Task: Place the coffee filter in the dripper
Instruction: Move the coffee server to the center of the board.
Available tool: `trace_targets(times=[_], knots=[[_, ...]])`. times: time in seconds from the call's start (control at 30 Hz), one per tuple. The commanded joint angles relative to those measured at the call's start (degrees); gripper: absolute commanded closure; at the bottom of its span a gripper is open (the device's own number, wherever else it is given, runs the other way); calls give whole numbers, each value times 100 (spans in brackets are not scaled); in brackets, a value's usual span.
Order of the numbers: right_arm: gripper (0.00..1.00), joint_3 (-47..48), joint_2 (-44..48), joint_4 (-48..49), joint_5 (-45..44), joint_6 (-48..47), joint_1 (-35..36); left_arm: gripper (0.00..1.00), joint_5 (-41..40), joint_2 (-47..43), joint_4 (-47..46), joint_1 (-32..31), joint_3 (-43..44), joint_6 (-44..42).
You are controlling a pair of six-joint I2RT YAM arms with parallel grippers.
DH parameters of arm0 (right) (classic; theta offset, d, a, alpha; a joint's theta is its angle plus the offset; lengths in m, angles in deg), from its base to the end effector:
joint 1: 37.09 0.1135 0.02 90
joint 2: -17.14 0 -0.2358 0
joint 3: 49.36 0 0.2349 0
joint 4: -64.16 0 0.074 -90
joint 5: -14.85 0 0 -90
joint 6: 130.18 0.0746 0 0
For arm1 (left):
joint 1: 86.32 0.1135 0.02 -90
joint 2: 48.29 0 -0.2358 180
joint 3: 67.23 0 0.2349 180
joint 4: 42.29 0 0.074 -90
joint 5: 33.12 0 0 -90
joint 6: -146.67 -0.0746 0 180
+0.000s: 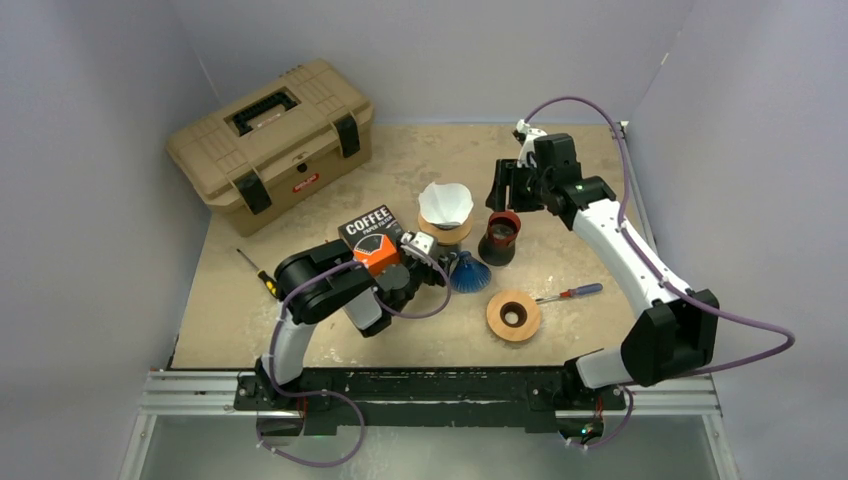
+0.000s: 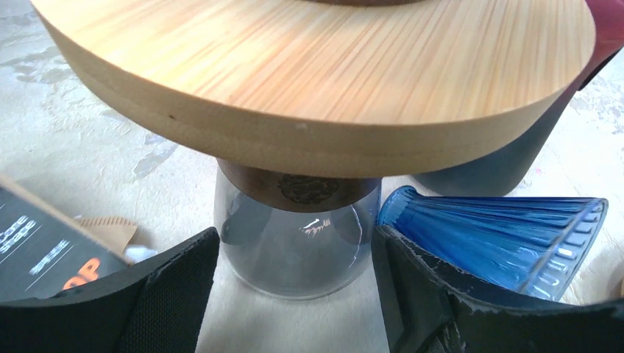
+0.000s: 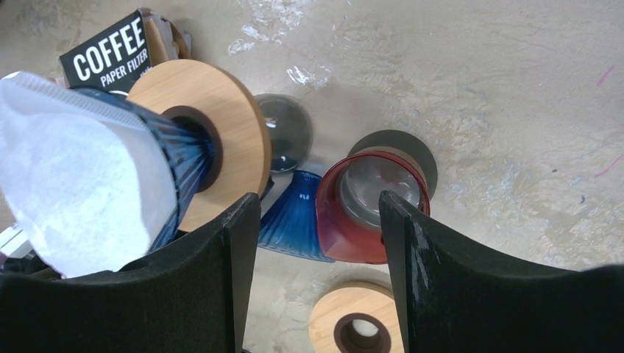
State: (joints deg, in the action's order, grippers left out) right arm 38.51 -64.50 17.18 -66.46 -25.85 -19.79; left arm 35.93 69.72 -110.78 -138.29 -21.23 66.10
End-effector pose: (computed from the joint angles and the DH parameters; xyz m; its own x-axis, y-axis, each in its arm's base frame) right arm 0.3128 0.1092 0.2758 -0.7036 0.0371 -0.7096 -0.2364 0.9295 0.2831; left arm 0.2346 -0.2566 0.0894 -0.1218 -0.0926 -0.9882 0.5026 0.8528 -0.1419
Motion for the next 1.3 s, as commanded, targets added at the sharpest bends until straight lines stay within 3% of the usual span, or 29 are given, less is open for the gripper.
trace_targets(times=[0.0, 0.83, 1.27], knots=[[36, 94, 377, 37, 6, 9, 8, 26, 259, 167, 171, 95, 378, 147], [36, -126, 831, -88, -201, 78, 10, 27, 293, 546, 1301, 511, 1492, 409], [36, -296, 880, -24, -148, 105, 7, 23, 337, -370, 810, 502, 151, 516]])
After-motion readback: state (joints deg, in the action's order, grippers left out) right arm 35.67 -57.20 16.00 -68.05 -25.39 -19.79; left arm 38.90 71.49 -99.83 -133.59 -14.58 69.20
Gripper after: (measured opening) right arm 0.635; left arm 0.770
